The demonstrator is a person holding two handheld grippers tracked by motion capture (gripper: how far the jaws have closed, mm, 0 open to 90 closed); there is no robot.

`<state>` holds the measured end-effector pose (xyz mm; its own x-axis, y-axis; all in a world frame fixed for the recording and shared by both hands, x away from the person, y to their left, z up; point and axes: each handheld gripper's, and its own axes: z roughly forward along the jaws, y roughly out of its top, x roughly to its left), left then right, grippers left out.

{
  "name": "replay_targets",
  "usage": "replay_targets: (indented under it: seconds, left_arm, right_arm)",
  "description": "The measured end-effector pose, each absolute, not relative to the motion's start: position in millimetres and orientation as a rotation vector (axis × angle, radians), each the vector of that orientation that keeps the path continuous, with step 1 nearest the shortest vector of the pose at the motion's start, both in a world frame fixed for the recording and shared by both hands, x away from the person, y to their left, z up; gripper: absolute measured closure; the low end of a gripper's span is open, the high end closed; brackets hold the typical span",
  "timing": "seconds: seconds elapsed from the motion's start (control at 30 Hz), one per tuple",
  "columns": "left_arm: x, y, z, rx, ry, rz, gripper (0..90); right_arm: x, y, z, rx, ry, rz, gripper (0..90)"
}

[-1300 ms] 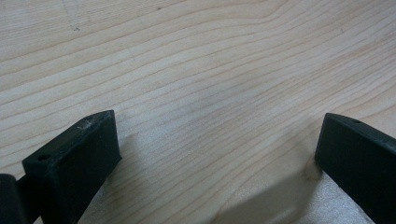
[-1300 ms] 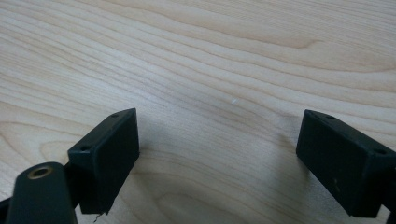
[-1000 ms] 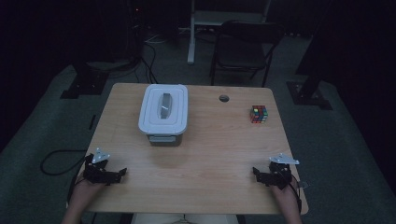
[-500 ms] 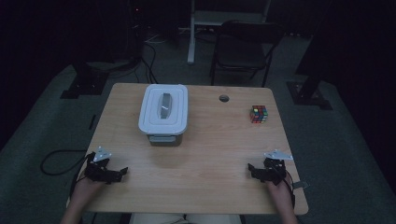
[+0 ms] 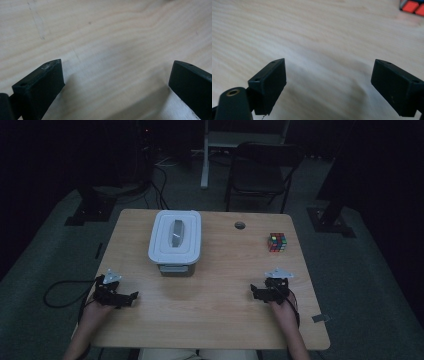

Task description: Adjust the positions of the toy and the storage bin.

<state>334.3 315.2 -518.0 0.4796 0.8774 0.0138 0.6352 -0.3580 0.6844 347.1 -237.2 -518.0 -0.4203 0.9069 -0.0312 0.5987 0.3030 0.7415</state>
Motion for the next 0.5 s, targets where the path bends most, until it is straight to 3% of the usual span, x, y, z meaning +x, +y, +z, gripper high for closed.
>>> replay_targets:
  seconds: [0.5]
  left_arm:
    - [367.7, 305.2, -511.1, 2.136, 1.242, 0.517, 0.6]
  right_arm:
    - [388.0, -190.1, -515.3, 1.285, 2.153, 0.998, 12.7]
